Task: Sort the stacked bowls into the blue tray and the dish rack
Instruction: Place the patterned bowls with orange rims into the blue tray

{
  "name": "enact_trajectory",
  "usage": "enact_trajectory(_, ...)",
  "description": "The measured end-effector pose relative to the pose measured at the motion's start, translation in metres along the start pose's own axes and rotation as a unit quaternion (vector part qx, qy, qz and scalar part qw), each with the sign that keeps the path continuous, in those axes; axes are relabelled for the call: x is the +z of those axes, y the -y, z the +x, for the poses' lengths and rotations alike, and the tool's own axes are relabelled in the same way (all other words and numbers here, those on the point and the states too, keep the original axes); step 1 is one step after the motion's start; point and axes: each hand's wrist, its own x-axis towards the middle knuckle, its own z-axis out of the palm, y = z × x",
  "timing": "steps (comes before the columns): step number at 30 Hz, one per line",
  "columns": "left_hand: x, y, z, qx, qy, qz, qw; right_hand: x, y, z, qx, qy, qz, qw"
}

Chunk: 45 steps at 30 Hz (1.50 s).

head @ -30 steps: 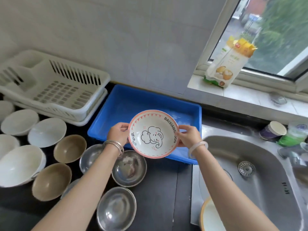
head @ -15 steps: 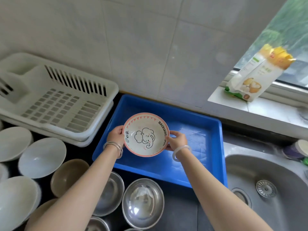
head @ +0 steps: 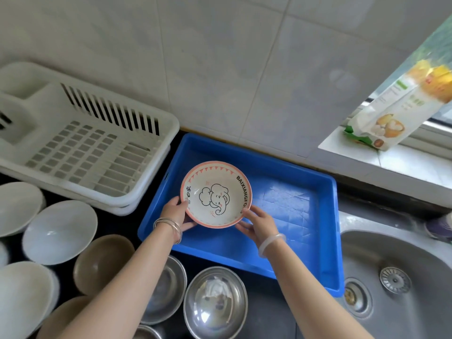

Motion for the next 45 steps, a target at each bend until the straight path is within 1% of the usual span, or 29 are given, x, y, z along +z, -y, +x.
enact_trajectory(3,0.0,0.001,0.001,0.004,-0.006,-0.027,1.0,0.005,-0.005,0.0,-0.01,-0.006,0.032,0.999)
enact_trajectory(9,0.002,-0.005,0.005,0.018,-0.016,-0.098,0.995,0.025,0.003,0.009,-0.023,-0.025,0.042,0.999)
enact_trajectory(13,0.004,-0.003,0.005,0.045,-0.011,-0.097,0.994,0.036,0.007,0.017,-0.031,-0.037,0.052,0.997)
enact_trajectory(18,0.007,-0.004,0.009,0.082,-0.033,-0.104,0.991,0.048,0.01,0.022,-0.03,-0.045,0.088,0.995)
enact_trajectory(24,0.01,-0.003,0.006,0.098,-0.049,-0.103,0.989,0.052,0.011,0.02,-0.029,-0.048,0.071,0.996)
enact_trajectory(28,0.016,0.0,-0.003,0.133,-0.064,-0.068,0.987,0.046,0.01,0.012,-0.027,0.009,-0.026,0.999)
enact_trajectory(31,0.019,0.003,-0.012,0.145,-0.062,-0.036,0.987,0.039,0.009,0.004,-0.023,0.035,-0.039,0.998)
enact_trajectory(36,0.022,0.012,-0.038,0.15,-0.028,0.024,0.988,0.028,0.013,-0.014,-0.039,0.021,-0.083,0.996)
enact_trajectory(40,0.036,0.025,-0.073,0.161,0.008,0.078,0.984,0.003,0.016,-0.048,-0.088,0.006,-0.147,0.985)
enact_trajectory(43,0.056,0.044,-0.107,0.159,0.044,0.152,0.974,-0.029,0.012,-0.082,-0.131,-0.013,-0.171,0.976)
enact_trajectory(45,0.073,0.062,-0.131,0.168,0.082,0.212,0.959,-0.057,0.004,-0.106,-0.148,-0.04,-0.187,0.97)
